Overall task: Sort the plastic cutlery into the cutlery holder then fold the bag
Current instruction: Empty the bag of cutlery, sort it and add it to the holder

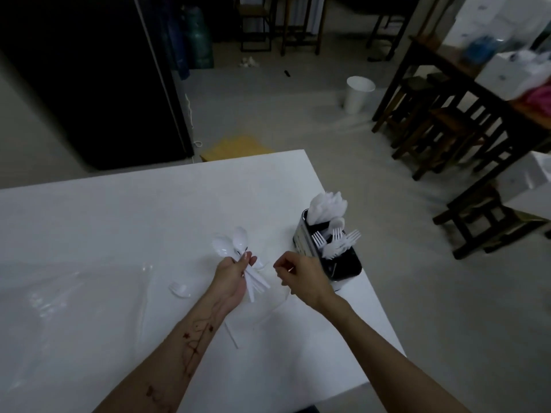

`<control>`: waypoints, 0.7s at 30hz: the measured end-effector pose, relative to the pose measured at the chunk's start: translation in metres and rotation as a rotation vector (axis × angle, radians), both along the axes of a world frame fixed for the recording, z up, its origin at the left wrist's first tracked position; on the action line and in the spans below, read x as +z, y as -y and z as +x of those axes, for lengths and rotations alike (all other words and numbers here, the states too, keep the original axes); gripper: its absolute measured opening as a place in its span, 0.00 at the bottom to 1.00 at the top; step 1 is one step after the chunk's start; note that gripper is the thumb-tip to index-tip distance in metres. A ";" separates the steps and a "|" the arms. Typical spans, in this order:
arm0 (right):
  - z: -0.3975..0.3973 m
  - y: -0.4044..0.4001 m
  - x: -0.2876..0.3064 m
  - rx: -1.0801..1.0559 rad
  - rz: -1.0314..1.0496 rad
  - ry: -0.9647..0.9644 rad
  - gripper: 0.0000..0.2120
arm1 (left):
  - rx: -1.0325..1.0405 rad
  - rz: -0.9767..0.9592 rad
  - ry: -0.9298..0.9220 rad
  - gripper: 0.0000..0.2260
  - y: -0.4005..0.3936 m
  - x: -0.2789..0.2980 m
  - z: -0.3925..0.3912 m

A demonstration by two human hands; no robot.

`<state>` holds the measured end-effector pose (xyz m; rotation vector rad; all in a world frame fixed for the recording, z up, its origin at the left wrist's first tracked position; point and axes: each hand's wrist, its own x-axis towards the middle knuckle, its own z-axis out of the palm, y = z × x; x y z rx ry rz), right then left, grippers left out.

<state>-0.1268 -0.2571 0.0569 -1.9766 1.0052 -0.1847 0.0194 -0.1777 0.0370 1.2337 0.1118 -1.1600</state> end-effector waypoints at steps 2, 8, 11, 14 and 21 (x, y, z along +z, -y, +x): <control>-0.001 0.009 0.001 0.004 -0.097 -0.001 0.07 | -0.001 0.035 0.074 0.10 0.009 0.005 -0.007; 0.000 0.044 0.018 0.193 -0.815 -0.115 0.08 | 0.027 -0.028 0.185 0.06 0.026 0.019 -0.018; -0.007 0.067 0.028 0.245 -1.001 -0.242 0.02 | 0.072 -0.134 0.132 0.07 0.038 0.027 -0.022; -0.026 0.088 0.023 0.248 -0.959 -0.216 0.01 | 0.104 -0.240 0.076 0.09 0.056 0.037 -0.030; -0.048 0.102 0.018 0.161 -0.776 -0.110 0.06 | 0.223 -0.323 0.041 0.08 0.100 0.050 -0.064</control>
